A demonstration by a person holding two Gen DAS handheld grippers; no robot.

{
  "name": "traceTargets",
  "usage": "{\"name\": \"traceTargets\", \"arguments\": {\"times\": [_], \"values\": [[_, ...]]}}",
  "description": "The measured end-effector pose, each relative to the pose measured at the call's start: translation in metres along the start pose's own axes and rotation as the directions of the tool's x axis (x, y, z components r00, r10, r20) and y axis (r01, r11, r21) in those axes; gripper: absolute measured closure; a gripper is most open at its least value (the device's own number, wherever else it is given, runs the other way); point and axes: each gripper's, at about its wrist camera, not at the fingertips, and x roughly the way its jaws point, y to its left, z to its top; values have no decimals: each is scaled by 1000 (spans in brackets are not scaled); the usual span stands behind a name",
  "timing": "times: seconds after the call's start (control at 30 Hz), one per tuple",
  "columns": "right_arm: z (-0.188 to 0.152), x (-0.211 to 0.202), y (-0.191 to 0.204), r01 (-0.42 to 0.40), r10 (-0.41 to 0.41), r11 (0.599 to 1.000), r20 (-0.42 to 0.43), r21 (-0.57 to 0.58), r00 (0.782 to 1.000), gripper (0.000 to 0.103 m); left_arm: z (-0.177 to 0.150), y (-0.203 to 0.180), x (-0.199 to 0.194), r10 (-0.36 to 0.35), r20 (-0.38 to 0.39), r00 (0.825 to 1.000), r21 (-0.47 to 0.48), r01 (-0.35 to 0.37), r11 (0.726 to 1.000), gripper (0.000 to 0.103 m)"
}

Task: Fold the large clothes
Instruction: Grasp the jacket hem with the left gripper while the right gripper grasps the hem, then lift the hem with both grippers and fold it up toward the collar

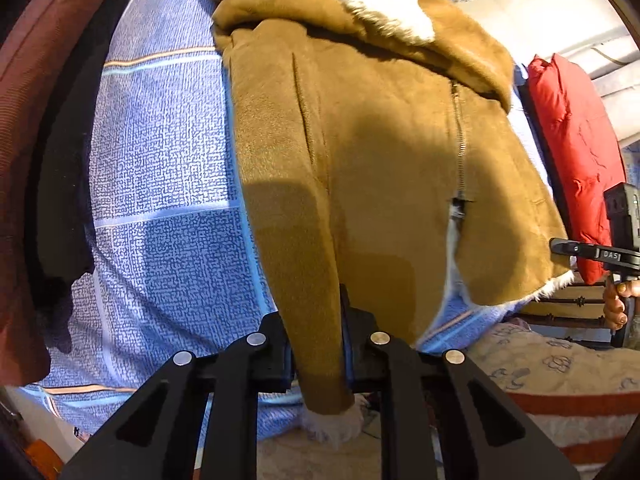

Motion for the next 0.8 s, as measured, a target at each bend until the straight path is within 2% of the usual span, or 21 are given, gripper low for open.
{"name": "traceTargets", "arguments": {"times": [0.13, 0.27, 0.33, 0.4, 0.53, 0.63, 0.8], "values": [[-3, 1, -8, -8, 8, 999, 9, 43, 1000, 94, 3, 0, -4, -11, -4, 1000, -30, 10, 999, 87], [1, 3, -6, 5, -5, 999, -2, 38, 1000, 94, 9, -2, -6, -13, -21, 1000, -43, 12, 999, 87], [7, 2, 5, -17, 17, 999, 4, 43, 1000, 94, 17, -13, -7, -27, -17, 999, -48, 26, 998, 87], [14, -7, 5, -81, 79, 993, 28, 86, 996, 94, 25, -22, -11, -46, -6, 999, -65, 45, 997, 87], [37, -39, 3, -228, 210, 962, 126, 151, 970, 94, 48, -27, -36, -59, 63, 996, -60, 62, 996, 87], [65, -57, 11, -257, 234, 959, 173, 120, 957, 94, 76, -36, -64, -48, 146, 988, -14, 50, 999, 87], [119, -82, 30, -316, 293, 947, 236, 66, 927, 94, 141, -42, -97, -23, 264, 964, -22, 30, 999, 87]]}}
